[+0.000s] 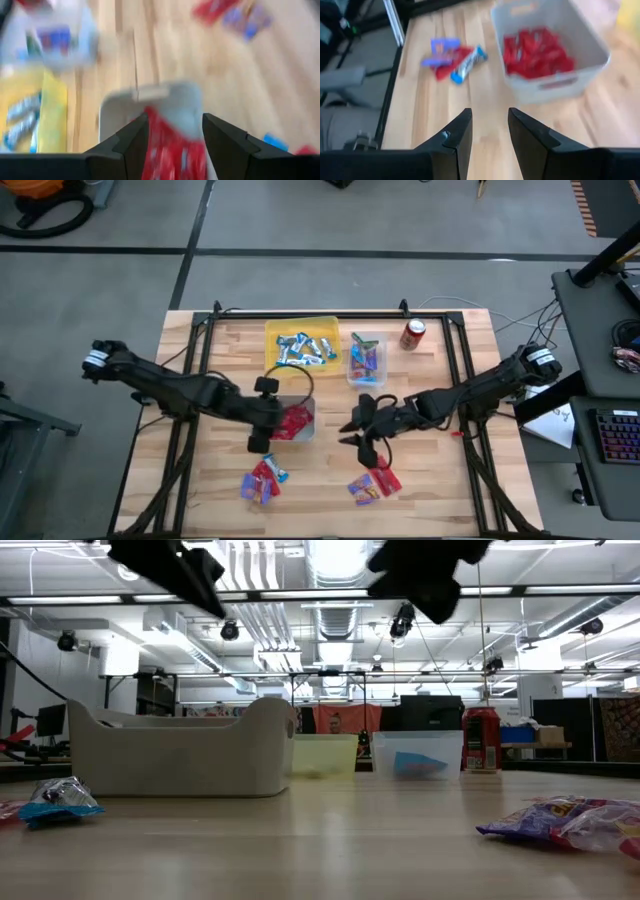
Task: Sort candy
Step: Put the blue candy into the transparent bin
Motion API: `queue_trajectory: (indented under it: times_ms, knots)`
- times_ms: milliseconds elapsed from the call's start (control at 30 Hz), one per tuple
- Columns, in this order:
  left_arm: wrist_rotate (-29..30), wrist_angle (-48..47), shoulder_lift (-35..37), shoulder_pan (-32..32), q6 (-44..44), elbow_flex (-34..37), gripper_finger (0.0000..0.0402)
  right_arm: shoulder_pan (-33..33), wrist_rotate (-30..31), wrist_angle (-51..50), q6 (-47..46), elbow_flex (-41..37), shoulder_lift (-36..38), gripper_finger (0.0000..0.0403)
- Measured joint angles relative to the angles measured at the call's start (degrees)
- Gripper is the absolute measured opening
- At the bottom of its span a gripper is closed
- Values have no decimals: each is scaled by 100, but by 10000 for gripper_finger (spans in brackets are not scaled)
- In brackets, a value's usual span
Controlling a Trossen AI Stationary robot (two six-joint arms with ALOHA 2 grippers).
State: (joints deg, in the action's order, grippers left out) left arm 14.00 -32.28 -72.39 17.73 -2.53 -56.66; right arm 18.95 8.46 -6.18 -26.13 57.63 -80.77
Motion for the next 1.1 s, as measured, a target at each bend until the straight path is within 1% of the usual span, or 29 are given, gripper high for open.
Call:
queue_trajectory:
  times_ms: [200,300,500,600,667,733,867,967,1100]
  knots:
    - [-1,1926,687,112,183,917,169,410,-8,-686,-254,0,0,121]
    - [0,2885,953,112,184,1429,168,644,-9,-736,-254,0,-50,121]
    - [2,4247,1215,110,162,2195,168,989,5,-793,-286,0,-273,121]
    - [2,4549,1223,110,162,2350,168,1074,-16,-888,-493,0,-479,121]
    - [16,4747,1212,107,165,2383,168,1112,-157,-996,-692,0,-611,121]
    - [40,4788,1212,106,196,2388,168,1141,-291,-1020,-847,0,-707,121]
    - [46,4776,1180,103,301,2352,168,1225,-301,-1240,-1003,141,-872,121]
    - [50,4780,1156,99,385,2306,168,1279,-259,-1900,-1003,541,-1078,121]
    - [50,4776,1136,97,398,2283,168,1321,-244,-3032,-942,1366,-1644,121]
